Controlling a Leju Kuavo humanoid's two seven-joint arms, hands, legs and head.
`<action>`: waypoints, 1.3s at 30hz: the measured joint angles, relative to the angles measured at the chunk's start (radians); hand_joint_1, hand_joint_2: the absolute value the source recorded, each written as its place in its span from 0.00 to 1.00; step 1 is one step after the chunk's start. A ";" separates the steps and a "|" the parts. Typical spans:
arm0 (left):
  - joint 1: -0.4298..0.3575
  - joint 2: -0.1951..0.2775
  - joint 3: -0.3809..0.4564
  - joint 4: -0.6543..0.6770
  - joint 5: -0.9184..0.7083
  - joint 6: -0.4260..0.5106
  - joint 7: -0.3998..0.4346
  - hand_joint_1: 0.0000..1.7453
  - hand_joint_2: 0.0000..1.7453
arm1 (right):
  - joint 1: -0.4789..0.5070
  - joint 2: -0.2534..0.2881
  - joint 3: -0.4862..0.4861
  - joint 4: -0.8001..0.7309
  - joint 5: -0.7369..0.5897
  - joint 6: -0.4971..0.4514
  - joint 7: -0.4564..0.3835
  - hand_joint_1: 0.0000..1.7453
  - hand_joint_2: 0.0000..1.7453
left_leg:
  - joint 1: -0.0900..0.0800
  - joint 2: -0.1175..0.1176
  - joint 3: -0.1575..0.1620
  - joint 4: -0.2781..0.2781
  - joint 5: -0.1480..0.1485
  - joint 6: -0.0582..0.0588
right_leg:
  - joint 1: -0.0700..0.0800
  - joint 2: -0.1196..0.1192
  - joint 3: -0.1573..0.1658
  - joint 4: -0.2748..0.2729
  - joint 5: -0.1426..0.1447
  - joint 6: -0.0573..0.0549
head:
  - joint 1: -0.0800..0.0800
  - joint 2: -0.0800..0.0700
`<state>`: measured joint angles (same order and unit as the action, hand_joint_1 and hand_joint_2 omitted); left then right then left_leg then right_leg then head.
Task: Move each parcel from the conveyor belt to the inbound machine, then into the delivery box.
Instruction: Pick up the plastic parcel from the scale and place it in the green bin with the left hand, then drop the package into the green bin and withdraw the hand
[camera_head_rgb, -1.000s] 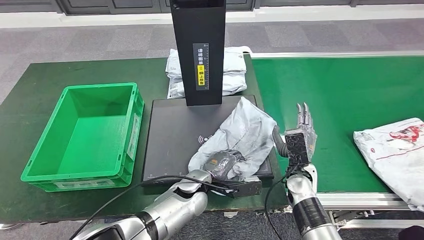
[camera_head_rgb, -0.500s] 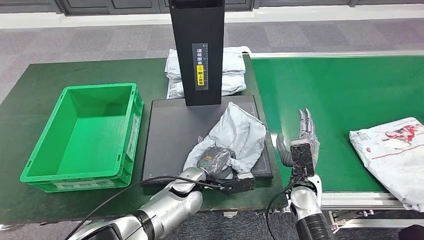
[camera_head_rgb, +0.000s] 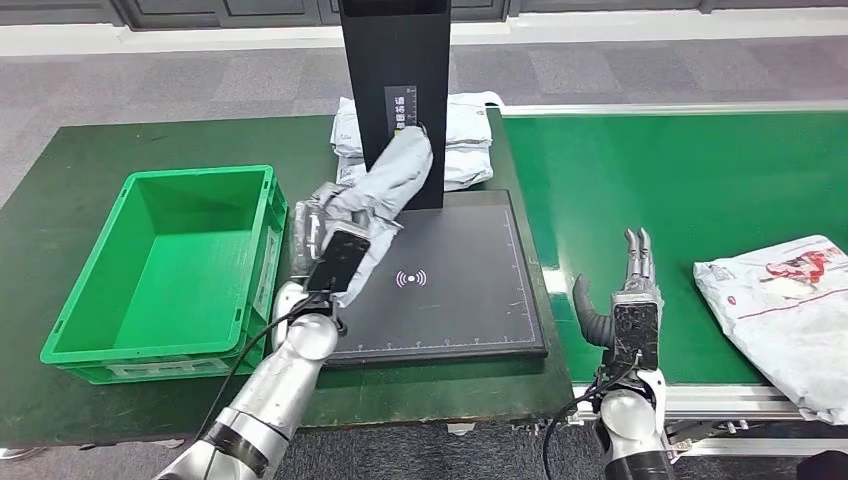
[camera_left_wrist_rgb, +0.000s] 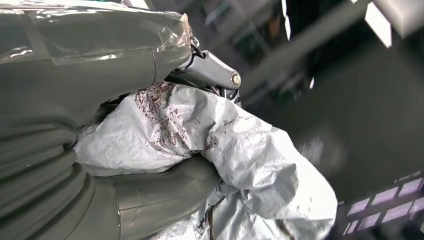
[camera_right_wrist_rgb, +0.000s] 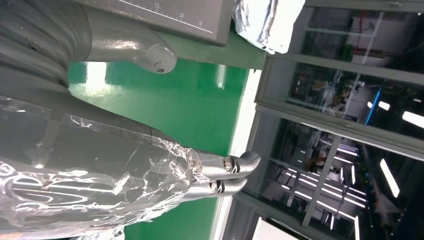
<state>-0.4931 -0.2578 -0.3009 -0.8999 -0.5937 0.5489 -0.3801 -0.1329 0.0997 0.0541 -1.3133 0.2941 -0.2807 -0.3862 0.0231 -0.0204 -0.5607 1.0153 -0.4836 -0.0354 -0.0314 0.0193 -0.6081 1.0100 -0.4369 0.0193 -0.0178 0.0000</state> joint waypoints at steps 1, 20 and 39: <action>0.006 0.012 0.025 -0.038 -0.009 0.027 -0.005 1.00 1.00 | 0.002 0.000 -0.003 -0.003 -0.002 0.002 -0.001 0.00 1.00 | 0.000 0.000 0.000 0.000 0.000 0.000 | 0.000 0.000 0.000 0.000 0.000 0.000 | 0.000 0.000; 0.103 0.053 0.637 -0.319 -0.879 0.144 0.227 0.00 1.00 | 0.041 0.000 -0.021 -0.006 -0.059 0.029 -0.027 0.00 1.00 | 0.000 -0.002 0.000 0.000 0.000 0.000 | 0.001 -0.002 -0.001 0.000 -0.001 0.000 | 0.000 0.000; -0.006 0.154 0.520 0.125 -0.181 -0.172 0.093 0.00 1.00 | 0.065 -0.019 -0.021 -0.018 -0.076 0.120 0.021 0.00 1.00 | 0.000 -0.003 0.001 -0.001 0.002 0.000 | 0.000 -0.003 0.002 0.000 -0.001 -0.001 | 0.000 0.000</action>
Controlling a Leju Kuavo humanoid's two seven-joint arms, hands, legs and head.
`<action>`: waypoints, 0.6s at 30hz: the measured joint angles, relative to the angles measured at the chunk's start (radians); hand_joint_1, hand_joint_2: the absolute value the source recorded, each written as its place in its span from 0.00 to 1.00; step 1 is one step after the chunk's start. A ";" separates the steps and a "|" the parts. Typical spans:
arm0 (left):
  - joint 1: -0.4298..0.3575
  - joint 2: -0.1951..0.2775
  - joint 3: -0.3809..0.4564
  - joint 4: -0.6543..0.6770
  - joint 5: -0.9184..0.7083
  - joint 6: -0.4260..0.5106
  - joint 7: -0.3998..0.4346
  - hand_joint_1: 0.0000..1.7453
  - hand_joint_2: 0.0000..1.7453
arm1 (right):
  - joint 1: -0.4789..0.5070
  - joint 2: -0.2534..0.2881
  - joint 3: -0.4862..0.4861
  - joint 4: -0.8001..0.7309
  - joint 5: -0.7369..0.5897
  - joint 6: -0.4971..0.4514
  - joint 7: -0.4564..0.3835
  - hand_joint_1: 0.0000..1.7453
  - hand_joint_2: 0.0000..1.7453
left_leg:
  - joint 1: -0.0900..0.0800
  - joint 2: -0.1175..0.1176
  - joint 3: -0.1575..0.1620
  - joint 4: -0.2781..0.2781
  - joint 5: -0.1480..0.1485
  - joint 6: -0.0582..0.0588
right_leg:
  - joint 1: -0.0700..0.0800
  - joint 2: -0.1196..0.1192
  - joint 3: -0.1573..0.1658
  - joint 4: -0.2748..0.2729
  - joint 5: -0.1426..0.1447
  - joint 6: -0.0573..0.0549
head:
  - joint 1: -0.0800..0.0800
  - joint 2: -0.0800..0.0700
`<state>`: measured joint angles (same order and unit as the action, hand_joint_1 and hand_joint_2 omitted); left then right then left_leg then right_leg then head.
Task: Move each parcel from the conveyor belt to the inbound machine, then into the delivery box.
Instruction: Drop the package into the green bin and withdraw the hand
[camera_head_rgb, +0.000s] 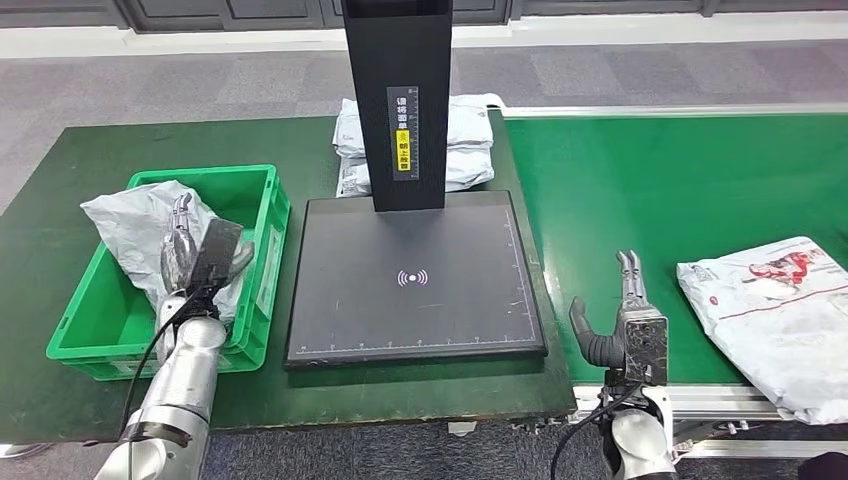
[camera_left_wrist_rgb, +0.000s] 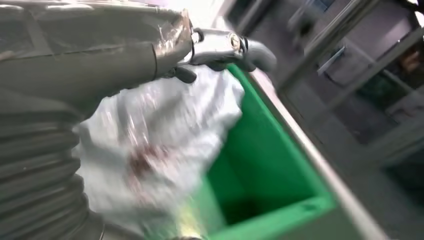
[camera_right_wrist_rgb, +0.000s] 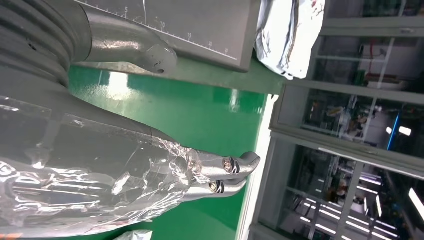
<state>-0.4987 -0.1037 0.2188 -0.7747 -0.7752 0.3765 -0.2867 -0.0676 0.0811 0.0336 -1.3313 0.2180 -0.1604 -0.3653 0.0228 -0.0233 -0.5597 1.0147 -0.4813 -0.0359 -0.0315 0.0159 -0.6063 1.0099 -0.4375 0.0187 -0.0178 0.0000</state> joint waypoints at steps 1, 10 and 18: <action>0.002 -0.001 0.000 -0.006 0.045 -0.014 -0.016 0.00 1.00 | 0.000 -0.001 0.000 0.000 -0.002 0.002 0.000 0.00 1.00 | 0.000 0.000 0.000 0.000 0.000 0.000 | 0.000 0.000 0.000 0.000 0.001 0.000 | 0.000 0.000; 0.030 -0.006 -0.024 -0.062 0.296 -0.048 -0.134 0.00 1.00 | 0.000 -0.008 0.000 0.000 -0.001 -0.017 -0.007 0.00 1.00 | 0.000 0.000 0.000 0.000 0.001 -0.001 | 0.000 0.001 -0.001 0.000 0.002 -0.001 | 0.000 0.000; 0.085 -0.026 -0.150 -0.215 0.570 -0.072 -0.239 0.00 1.00 | -0.003 -0.024 -0.010 0.000 0.045 -0.106 -0.006 0.00 1.00 | 0.000 0.000 -0.002 0.000 0.000 0.000 | 0.000 0.001 -0.002 0.000 0.002 -0.001 | 0.000 0.000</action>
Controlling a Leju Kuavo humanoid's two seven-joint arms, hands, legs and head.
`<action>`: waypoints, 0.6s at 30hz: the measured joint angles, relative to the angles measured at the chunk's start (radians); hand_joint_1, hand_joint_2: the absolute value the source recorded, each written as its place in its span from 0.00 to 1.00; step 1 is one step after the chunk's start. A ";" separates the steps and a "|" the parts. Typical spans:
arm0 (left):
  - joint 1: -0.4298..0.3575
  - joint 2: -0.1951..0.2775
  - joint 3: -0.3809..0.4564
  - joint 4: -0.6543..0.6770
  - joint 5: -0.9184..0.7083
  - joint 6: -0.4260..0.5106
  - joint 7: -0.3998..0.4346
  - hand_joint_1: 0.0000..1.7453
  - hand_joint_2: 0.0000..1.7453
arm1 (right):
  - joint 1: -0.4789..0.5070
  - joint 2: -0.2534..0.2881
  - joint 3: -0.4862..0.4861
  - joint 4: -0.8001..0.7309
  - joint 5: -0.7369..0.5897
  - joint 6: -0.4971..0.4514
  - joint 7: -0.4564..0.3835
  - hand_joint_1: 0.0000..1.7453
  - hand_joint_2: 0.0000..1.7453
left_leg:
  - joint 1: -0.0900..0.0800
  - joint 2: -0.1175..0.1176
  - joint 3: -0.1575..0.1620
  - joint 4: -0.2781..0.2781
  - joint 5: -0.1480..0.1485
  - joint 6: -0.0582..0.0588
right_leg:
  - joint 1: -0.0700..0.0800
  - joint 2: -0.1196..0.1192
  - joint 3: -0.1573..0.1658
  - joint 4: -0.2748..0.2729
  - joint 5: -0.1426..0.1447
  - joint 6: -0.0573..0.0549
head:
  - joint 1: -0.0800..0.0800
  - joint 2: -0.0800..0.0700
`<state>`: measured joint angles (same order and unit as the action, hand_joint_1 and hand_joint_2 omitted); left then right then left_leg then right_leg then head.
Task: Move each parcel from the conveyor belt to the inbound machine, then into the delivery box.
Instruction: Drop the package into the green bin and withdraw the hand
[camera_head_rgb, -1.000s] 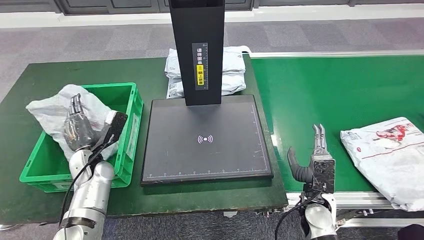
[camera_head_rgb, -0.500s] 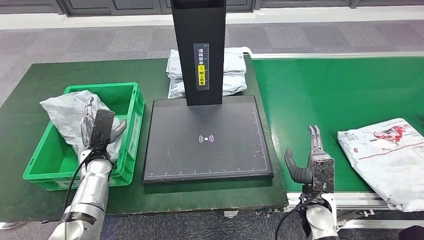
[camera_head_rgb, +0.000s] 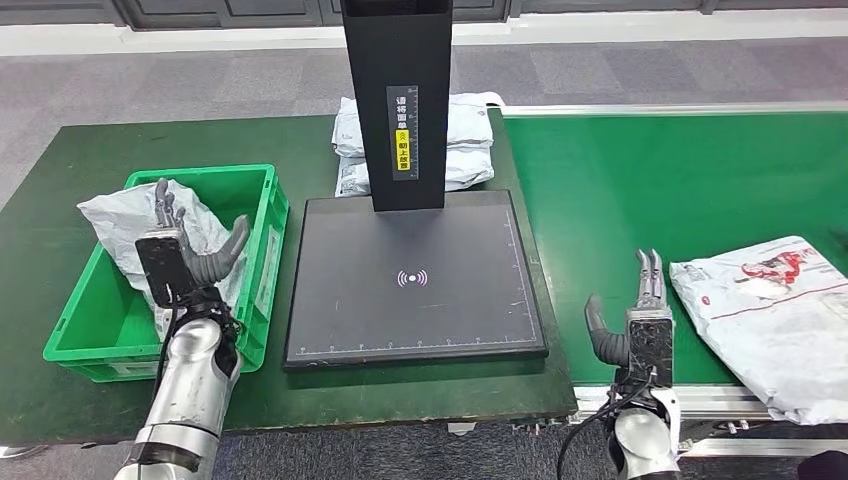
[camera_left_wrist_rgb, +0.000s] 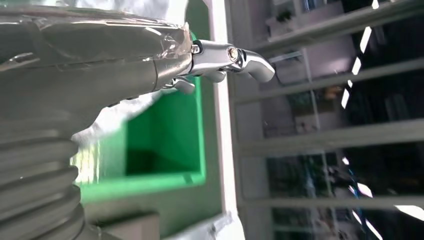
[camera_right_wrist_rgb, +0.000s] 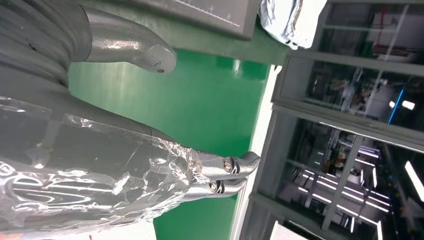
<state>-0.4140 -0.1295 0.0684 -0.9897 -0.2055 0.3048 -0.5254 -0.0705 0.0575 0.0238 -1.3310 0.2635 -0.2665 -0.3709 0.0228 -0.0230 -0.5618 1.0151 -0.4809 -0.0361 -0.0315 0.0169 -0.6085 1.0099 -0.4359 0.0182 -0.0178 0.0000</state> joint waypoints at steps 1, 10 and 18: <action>0.003 0.000 -0.012 -0.007 0.008 -0.001 -0.003 0.00 1.00 | 0.000 -0.001 -0.003 0.000 0.003 -0.003 0.001 0.00 1.00 | 0.000 0.000 0.000 0.000 0.000 0.000 | 0.000 0.000 0.000 0.000 0.000 0.000 | 0.000 0.000; 0.010 -0.053 -0.168 -0.004 0.035 -0.103 0.009 0.00 1.00 | -0.020 -0.045 -0.075 0.075 0.098 -0.082 0.090 0.00 1.00 | -0.001 -0.001 -0.001 0.001 0.000 0.000 | -0.001 -0.001 -0.001 0.000 0.000 0.000 | 0.000 0.000; -0.013 -0.118 -0.320 0.110 0.023 -0.147 0.027 0.00 1.00 | -0.017 -0.094 -0.227 0.220 0.287 -0.140 0.237 0.00 1.00 | -0.002 -0.001 -0.002 0.001 -0.002 0.002 | -0.002 -0.001 -0.003 0.000 0.000 0.001 | 0.000 0.000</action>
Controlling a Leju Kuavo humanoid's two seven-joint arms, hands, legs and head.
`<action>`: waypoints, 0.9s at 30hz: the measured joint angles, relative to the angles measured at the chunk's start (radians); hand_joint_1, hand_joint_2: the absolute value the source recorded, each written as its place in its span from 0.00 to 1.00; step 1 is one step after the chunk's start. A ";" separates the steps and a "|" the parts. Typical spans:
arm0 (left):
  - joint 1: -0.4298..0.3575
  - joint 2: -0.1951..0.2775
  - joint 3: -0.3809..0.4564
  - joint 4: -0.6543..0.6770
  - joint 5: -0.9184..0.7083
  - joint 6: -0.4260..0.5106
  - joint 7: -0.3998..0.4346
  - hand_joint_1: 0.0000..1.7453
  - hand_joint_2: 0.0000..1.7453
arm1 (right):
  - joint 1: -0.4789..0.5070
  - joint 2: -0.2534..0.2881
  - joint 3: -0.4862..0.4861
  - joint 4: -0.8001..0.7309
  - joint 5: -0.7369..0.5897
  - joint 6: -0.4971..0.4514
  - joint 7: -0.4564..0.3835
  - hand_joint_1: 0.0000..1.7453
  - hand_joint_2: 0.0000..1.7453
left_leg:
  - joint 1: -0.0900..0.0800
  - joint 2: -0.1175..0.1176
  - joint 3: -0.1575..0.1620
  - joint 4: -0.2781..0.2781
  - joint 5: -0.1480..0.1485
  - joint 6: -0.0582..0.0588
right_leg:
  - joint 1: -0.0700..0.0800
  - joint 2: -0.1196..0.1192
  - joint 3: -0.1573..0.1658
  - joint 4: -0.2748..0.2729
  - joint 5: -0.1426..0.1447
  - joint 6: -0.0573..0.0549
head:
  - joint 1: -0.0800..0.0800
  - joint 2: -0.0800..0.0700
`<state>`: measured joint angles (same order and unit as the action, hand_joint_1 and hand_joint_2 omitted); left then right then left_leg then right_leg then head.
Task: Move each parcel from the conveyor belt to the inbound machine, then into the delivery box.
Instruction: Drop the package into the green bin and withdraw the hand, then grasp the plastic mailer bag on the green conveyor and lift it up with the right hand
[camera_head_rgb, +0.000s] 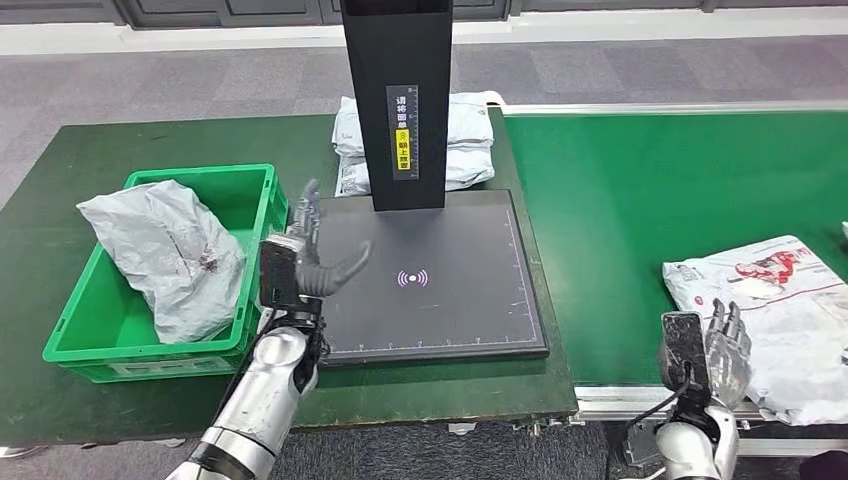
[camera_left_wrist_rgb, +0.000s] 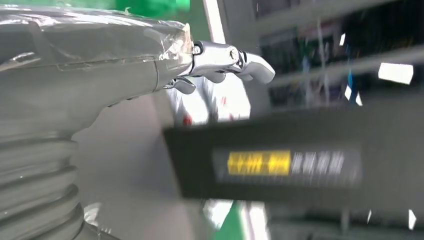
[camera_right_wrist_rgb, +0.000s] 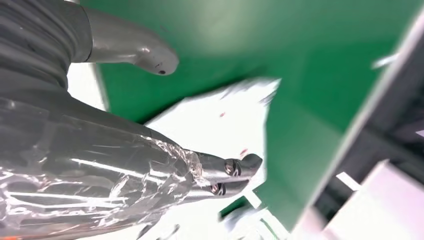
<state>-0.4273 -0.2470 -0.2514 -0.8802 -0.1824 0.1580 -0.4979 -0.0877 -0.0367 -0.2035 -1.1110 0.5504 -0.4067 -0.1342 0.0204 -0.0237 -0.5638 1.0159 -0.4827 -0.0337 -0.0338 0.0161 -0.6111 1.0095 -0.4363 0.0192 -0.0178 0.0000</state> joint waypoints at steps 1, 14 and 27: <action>-0.004 -0.006 -0.018 0.020 -0.004 -0.001 0.001 0.00 1.00 | 0.001 -0.009 -0.024 0.024 0.017 -0.001 0.008 0.00 1.00 | 0.000 0.000 0.000 0.000 0.000 0.000 | 0.000 0.000 0.000 0.000 0.000 0.000 | 0.000 0.000; -0.028 -0.032 -0.103 0.156 0.005 -0.002 -0.006 0.00 1.00 | -0.009 -0.076 -0.211 0.262 0.155 -0.033 0.030 0.00 1.00 | 0.000 0.002 0.000 0.000 -0.001 0.000 | 0.000 0.001 -0.001 0.000 0.000 0.000 | 0.000 0.000; -0.032 -0.037 -0.104 0.181 0.014 -0.002 0.006 0.00 1.00 | -0.051 -0.098 -0.280 0.375 0.282 -0.082 0.095 0.00 1.00 | -0.001 0.002 -0.001 0.000 -0.001 0.000 | -0.001 0.001 -0.001 0.000 0.000 0.000 | 0.000 0.000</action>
<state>-0.4591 -0.2842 -0.3555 -0.6992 -0.1682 0.1556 -0.4914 -0.1384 -0.1350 -0.4840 -0.7364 0.8320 -0.4890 -0.0397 0.0199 -0.0221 -0.5645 1.0156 -0.4838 -0.0332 -0.0344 0.0173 -0.6117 1.0096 -0.4367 0.0196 -0.0179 0.0000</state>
